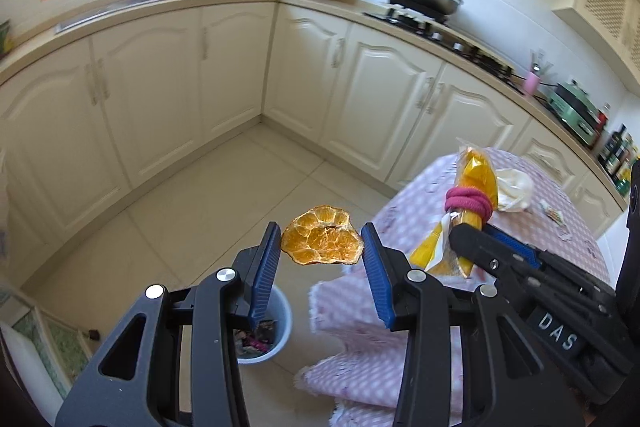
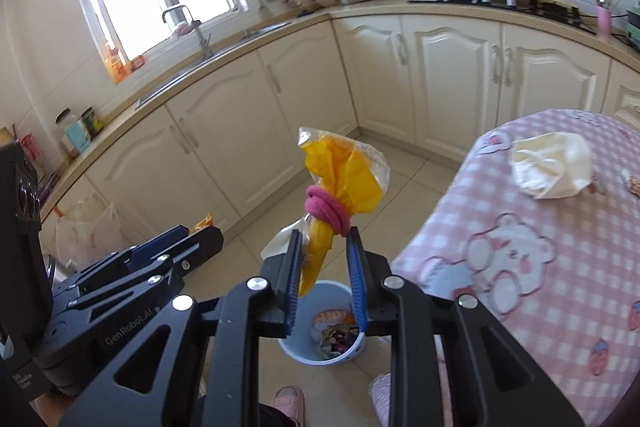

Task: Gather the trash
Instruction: 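Carry the candy bag and peel to the blue bucket and open both tools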

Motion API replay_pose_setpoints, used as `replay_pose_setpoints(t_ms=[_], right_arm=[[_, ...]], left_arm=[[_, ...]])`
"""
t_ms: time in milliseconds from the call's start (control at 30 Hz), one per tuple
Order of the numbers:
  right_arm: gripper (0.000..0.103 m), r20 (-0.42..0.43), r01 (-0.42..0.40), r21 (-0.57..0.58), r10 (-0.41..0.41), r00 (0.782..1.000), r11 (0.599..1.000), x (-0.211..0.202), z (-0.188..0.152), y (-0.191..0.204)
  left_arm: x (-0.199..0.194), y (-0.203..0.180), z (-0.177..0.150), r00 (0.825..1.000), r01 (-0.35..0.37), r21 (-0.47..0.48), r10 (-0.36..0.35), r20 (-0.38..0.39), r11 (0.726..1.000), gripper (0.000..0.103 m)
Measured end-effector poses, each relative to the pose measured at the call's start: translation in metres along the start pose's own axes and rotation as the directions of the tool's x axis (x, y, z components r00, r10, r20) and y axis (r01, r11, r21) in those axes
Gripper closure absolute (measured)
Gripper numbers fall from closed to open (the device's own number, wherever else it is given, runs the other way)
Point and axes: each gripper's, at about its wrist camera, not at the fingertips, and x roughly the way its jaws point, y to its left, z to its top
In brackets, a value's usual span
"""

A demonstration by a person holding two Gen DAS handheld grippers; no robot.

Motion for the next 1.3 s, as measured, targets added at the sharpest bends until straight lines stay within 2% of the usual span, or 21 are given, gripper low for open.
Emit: replay_pose_setpoints(t_ms=[167,400,533,633,1000,1167,1300], right_arm=[[0.081,-0.055,-0.036,-0.039,0.034,0.998,0.999,0.029,-0.01,0.029],[0.081,-0.105,-0.053,-0.042,0.048,0.993,0.998,0.064,-0.013,0.042],[0.081,-0.126,-0.057,-0.029,0.053,0.991,0.998,0.078,-0.012,0.039],[0.081,-0.136,-0.056,-0.024,0.052,0.989,0.998,0.085,-0.012,0.037],[0.081,-0.171,-0.071,-0.037,0.064,0.983,0.997,0.108,-0.015,0.049],[0.081,-0.18,-0.089,-0.047,0.079,0.98,0.995,0.117,-0.015,0.06],[0.076,-0.164,-0.098,-0.046,0.089,0.982,0.994,0.12,-0.009,0.066]], left_arm=[[0.014,0.03,-0.002,0.999,-0.036,-0.051,0.035,-0.028,0.998,0.064],[0.035,0.056,-0.002,0.997,-0.049,-0.104,0.044,-0.056,0.993,0.063],[0.043,0.061,-0.001,0.998,-0.043,-0.129,0.036,-0.056,0.991,0.047],[0.048,0.061,-0.001,0.997,-0.049,-0.127,0.042,-0.062,0.991,0.043],[0.052,0.076,-0.008,0.993,-0.094,-0.156,0.082,-0.079,0.983,0.04],[0.046,0.089,-0.009,0.993,-0.112,-0.189,0.101,-0.064,0.976,0.04],[0.039,0.098,-0.007,0.992,-0.127,-0.222,0.12,-0.047,0.967,0.04]])
